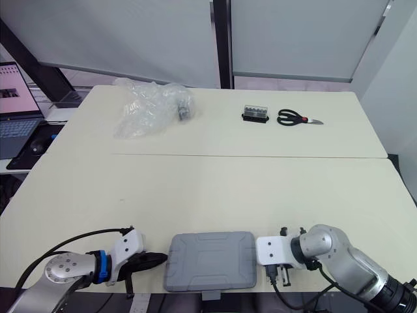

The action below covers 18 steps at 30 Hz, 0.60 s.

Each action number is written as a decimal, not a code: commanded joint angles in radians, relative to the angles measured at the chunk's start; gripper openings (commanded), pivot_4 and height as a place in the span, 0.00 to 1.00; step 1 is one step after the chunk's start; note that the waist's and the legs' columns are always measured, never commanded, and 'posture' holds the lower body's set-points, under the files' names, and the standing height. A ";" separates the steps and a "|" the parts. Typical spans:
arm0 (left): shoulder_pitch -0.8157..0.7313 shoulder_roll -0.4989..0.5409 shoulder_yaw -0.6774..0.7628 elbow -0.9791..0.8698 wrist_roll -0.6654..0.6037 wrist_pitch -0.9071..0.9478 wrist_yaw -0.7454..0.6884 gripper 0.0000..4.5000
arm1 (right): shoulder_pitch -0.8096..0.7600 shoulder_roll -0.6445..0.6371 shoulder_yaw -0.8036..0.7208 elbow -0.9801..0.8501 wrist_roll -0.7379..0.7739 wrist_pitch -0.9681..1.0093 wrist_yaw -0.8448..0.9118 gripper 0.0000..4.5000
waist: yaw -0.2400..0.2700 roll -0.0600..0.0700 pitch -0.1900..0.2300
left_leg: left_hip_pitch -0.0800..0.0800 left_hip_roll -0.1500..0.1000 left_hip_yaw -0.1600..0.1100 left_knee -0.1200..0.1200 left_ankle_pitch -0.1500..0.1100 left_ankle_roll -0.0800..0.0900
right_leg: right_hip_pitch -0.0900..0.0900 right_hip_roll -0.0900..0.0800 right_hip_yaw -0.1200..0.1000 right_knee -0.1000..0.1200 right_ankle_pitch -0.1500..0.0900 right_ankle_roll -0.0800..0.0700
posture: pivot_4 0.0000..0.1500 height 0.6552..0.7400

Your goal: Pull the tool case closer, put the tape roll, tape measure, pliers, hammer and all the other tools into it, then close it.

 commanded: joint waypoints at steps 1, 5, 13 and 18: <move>0.001 -0.006 -0.015 -0.042 -0.002 0.012 0.009 0.00 | -0.005 0.009 0.010 -0.046 -0.004 0.016 0.011 0.00 | 0.000 0.000 0.000 | 0.000 0.000 0.000 0.000 0.000 0.000 | 0.000 0.000 0.000 0.000 0.000 0.000 | 1.00 1.00; 0.005 -0.010 -0.022 -0.043 -0.001 0.013 0.008 0.00 | -0.005 0.016 0.022 -0.061 0.002 0.034 0.022 0.00 | 0.000 0.000 0.000 | 0.000 0.000 0.000 0.000 0.000 0.000 | 0.000 0.000 0.000 0.000 0.000 0.000 | 1.00 1.00; -0.003 -0.022 -0.037 -0.005 0.009 -0.013 0.001 0.00 | -0.001 0.027 0.044 -0.082 0.005 0.064 0.030 0.00 | 0.000 0.000 0.000 | 0.000 0.000 0.000 0.000 0.000 0.000 | 0.000 0.000 0.000 0.000 0.000 0.000 | 1.00 1.00; -0.002 -0.022 -0.042 0.014 0.011 -0.032 -0.005 0.00 | -0.009 0.033 0.045 -0.068 -0.003 0.064 0.024 0.00 | 0.000 0.000 0.000 | 0.000 0.000 0.000 0.000 0.000 0.000 | 0.000 0.000 0.000 0.000 0.000 0.000 | 1.00 1.00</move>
